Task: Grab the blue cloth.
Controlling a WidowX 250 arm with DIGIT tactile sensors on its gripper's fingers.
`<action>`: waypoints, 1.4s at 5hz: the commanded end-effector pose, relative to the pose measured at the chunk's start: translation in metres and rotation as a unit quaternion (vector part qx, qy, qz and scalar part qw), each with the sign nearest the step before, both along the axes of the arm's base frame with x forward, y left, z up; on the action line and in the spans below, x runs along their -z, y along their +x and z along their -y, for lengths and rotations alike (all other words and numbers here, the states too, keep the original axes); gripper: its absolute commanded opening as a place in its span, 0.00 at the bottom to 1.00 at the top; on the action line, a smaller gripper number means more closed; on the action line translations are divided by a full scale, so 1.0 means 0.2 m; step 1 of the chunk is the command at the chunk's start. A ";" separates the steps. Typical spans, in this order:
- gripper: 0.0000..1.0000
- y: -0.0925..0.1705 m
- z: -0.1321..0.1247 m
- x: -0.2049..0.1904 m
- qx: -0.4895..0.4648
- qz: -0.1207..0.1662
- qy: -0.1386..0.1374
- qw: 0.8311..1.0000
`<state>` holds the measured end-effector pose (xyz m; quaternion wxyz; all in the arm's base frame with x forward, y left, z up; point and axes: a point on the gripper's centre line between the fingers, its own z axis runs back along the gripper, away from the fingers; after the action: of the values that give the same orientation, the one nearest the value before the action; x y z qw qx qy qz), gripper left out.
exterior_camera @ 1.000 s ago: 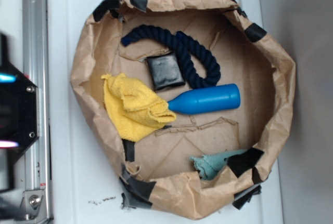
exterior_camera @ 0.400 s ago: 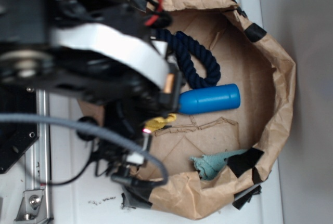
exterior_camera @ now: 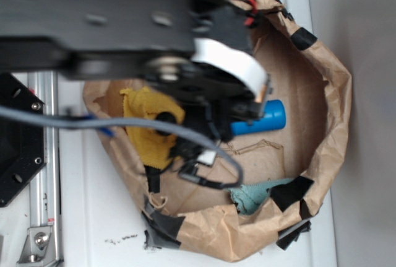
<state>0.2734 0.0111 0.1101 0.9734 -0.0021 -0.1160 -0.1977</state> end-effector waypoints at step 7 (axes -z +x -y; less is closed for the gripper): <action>1.00 0.16 0.52 0.32 0.199 0.092 -0.078 0.973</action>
<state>0.3001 -0.0802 0.0277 0.9156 -0.0950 -0.1845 -0.3443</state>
